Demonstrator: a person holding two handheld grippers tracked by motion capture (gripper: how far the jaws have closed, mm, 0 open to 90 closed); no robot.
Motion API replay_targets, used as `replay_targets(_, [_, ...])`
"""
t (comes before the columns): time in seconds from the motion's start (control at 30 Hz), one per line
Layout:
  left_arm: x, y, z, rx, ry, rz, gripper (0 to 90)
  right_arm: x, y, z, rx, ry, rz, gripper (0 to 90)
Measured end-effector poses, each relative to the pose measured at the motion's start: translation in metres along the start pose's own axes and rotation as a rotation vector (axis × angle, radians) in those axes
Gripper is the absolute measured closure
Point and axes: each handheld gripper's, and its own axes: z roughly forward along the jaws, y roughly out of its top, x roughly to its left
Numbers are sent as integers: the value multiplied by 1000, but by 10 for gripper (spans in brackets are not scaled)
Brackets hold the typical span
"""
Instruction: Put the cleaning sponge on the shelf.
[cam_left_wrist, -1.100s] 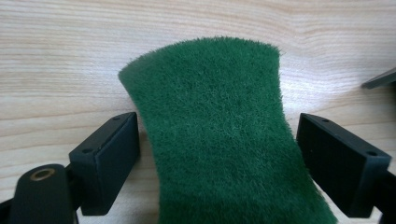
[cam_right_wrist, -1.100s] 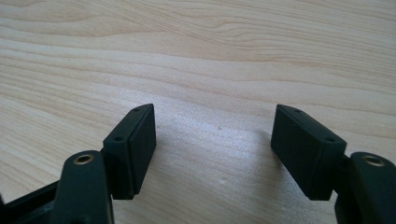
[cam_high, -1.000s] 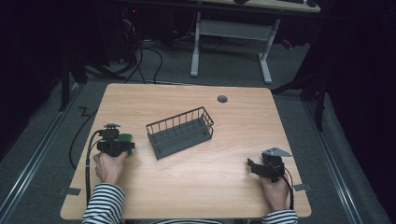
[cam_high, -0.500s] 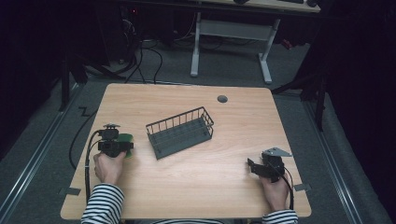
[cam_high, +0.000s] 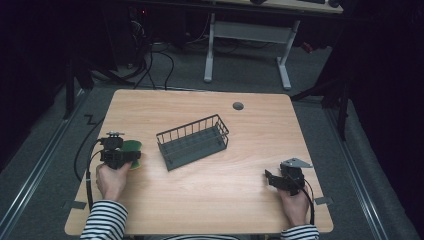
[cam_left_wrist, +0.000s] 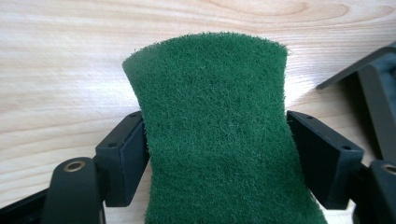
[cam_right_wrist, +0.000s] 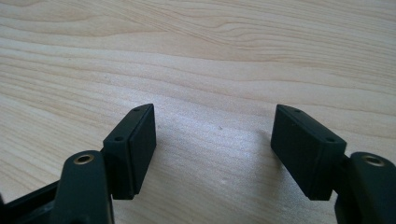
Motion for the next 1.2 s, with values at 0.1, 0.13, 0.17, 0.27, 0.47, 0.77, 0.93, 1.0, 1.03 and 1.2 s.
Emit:
replay_targets(0.1, [-3, 3, -13, -26, -15, 19, 259, 0, 0, 0, 0, 0, 0, 311])
replay_targets(0.13, [-5, 4, -16, -40, -17, 24, 259, 0, 0, 0, 0, 0, 0, 311])
replay_targets(0.17, [-6, 5, -20, -47, -17, 29, 259, 0, 0, 0, 0, 0, 0, 310])
replay_targets(0.27, [-10, 9, -32, -68, -25, 50, 259, 0, 0, 0, 1, 0, 3, 311])
replay_targets(0.47, [-23, 20, -53, -103, -52, 92, 259, 0, 0, 0, 0, 1, 0, 311])
replay_targets(0.77, [-53, 41, -70, -125, -74, 161, 259, 0, 0, 0, 1, 1, 3, 310])
replay_targets(0.93, [-75, 55, -71, -124, -96, 202, 259, 0, 0, 0, 1, 1, 3, 310])
replay_targets(1.0, [-84, 60, -68, -124, -114, 209, 259, 0, 0, 0, 1, 1, 3, 310])
replay_targets(1.03, [-88, 62, -65, -122, -124, 213, 259, 0, 0, 0, 0, 1, 0, 310])
replay_targets(1.2, [-109, 70, -53, -112, -144, 250, 259, 0, 0, 0, -1, 2, 0, 309])
